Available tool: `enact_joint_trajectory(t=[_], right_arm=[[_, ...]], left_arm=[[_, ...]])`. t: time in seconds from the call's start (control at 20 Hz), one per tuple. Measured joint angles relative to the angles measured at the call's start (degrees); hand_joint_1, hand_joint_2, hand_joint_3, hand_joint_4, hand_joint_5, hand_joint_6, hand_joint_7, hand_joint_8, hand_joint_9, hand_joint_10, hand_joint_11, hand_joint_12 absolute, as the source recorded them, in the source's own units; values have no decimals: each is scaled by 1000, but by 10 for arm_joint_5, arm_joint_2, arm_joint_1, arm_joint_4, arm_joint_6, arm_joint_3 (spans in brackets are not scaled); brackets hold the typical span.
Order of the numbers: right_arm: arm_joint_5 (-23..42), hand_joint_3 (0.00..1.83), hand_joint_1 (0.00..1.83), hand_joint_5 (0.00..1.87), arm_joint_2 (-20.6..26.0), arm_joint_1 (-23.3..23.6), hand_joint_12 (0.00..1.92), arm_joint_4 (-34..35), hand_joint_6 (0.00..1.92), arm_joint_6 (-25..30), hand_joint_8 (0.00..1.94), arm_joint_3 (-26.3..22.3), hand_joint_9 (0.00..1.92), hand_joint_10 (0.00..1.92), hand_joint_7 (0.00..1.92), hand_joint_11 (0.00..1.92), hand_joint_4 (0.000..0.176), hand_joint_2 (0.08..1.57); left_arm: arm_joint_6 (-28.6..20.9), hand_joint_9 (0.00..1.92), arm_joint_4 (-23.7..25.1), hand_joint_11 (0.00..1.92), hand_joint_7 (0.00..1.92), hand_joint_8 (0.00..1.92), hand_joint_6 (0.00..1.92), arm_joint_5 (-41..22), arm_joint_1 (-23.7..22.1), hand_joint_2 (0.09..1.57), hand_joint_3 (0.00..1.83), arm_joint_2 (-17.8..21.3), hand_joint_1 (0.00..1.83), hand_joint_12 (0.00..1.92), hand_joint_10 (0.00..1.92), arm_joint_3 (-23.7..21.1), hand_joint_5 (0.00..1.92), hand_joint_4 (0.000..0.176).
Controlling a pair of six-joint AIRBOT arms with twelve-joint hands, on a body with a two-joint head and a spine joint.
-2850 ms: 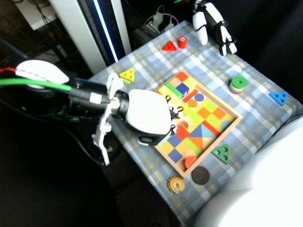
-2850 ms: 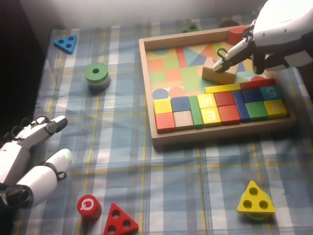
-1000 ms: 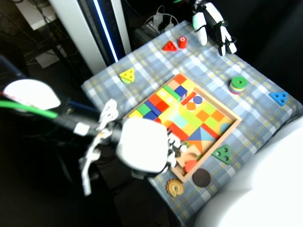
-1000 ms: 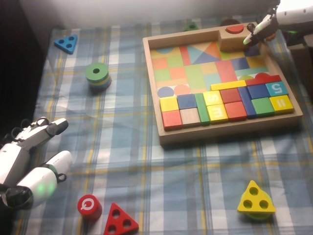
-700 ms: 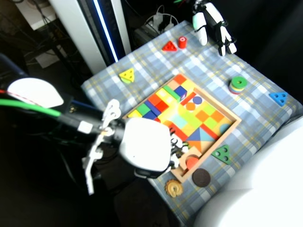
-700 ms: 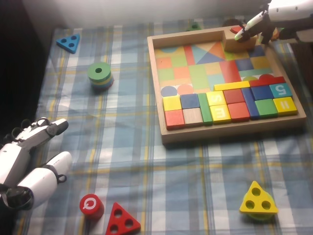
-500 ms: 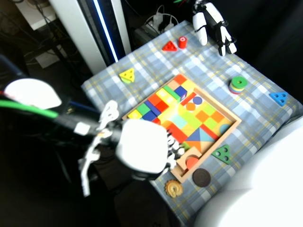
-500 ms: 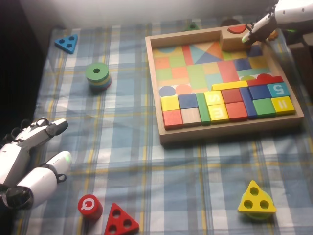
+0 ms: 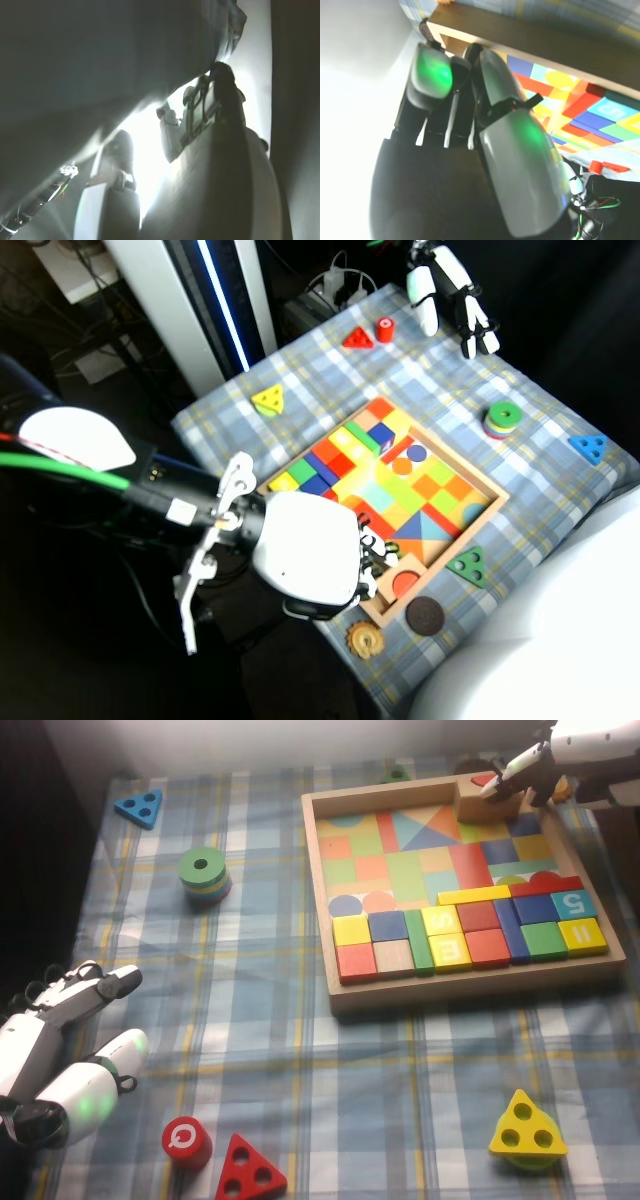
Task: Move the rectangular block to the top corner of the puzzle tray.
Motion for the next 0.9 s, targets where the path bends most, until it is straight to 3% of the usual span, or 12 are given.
enact_joint_trajectory(t=[0.05,0.15,0.25,0.5,0.55,0.65,0.7,0.9], right_arm=[[0,0,1457,370,0,0,1921,0,4,0,1934,0,1365,1921,1051,1483,0,1271],[-1,1,1437,331,-2,0,1921,0,2,0,1941,2,1477,1921,1240,1554,0,1277],[-2,1,1444,321,-3,0,1921,0,1,0,1941,3,1502,1921,1269,1571,0,1278],[-4,0,1495,369,-2,0,1921,-1,7,0,1941,3,1428,1921,1130,1524,0,1268],[-4,0,1506,384,-2,0,1921,-1,8,0,1941,3,1446,1921,1186,1535,0,1260],[-3,3,1481,349,-2,5,1921,-2,1,0,1941,2,1483,1921,1257,1562,0,1277],[-3,3,1481,349,-2,5,1921,-2,1,0,1941,2,1483,1921,1257,1562,0,1277],[-4,8,1463,322,-1,24,1921,-9,1,-13,1941,2,1479,1921,1240,1552,0,1298]], left_arm=[[0,54,0,0,140,0,3,0,0,1394,0,0,554,0,1,0,469,61],[0,49,0,0,140,4,5,1,0,1397,0,0,538,0,2,0,462,63],[0,45,0,0,132,0,2,1,0,1401,2,0,521,0,0,0,461,64],[0,51,0,0,138,2,3,1,0,1397,0,0,554,0,3,0,472,57],[0,63,0,0,148,6,8,1,0,1391,0,0,557,0,8,0,486,57],[0,51,0,0,138,1,1,1,0,1393,0,0,536,0,1,0,481,77],[0,51,0,0,138,1,1,1,0,1393,0,0,536,0,1,0,481,77],[0,56,-1,0,153,4,4,0,0,1386,0,0,583,0,2,0,496,57]])
